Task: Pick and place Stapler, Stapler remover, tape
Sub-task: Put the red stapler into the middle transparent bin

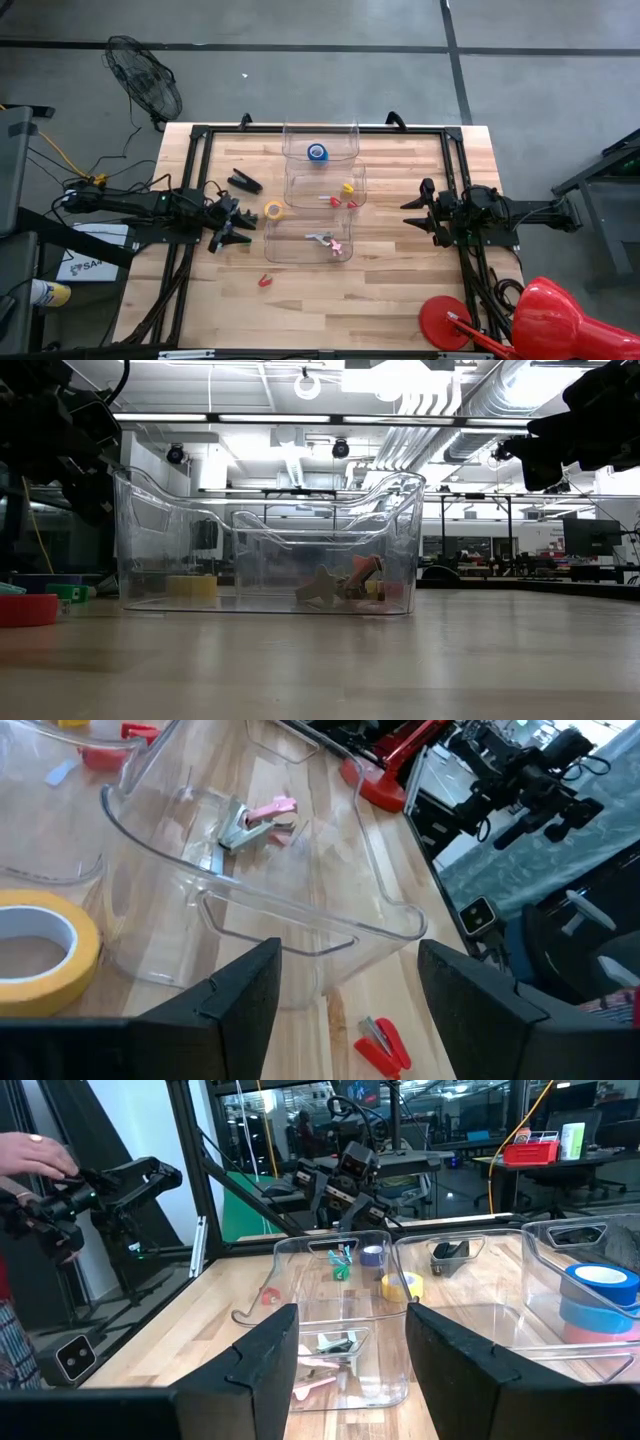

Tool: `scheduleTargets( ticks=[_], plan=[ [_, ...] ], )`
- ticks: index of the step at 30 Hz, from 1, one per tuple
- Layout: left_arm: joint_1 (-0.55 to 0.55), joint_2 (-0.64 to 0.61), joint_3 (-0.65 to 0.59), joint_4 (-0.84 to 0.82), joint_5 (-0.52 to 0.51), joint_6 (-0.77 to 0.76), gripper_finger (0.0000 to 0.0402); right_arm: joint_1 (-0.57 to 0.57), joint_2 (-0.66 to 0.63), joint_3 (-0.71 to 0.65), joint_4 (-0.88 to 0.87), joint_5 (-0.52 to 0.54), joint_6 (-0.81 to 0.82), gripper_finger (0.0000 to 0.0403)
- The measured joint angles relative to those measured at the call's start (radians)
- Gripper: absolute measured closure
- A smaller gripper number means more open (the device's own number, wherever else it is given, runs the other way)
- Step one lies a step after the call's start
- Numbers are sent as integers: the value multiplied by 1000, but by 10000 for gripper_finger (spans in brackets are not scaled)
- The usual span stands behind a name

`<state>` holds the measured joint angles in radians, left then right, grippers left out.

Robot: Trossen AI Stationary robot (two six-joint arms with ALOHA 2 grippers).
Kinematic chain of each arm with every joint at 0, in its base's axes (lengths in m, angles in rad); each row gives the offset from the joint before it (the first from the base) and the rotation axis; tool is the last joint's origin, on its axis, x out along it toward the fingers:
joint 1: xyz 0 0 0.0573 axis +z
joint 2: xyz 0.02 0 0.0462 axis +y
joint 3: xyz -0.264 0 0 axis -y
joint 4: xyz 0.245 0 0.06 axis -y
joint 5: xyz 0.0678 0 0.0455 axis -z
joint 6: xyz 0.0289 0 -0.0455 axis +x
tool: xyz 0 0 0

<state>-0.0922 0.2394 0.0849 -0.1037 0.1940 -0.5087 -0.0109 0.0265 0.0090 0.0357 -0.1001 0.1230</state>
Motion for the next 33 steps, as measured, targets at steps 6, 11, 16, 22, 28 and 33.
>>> scheduleTargets(
  ticks=[6,11,16,22,28,33],
  plan=[
    [0,0,0,3,61,-74,170,0,0,0,0,0,0,226],
    [0,0,18,-49,82,-198,170,0,0,0,0,0,0,226],
    [0,29,146,-298,7,-189,170,0,0,0,0,0,0,226],
    [-1,121,308,-483,-44,-183,170,0,0,0,0,0,0,226],
    [-77,301,421,-594,-70,-298,170,0,0,0,0,0,0,226],
    [-196,430,488,-600,-86,-318,170,0,0,0,0,0,0,226]
  ],
)
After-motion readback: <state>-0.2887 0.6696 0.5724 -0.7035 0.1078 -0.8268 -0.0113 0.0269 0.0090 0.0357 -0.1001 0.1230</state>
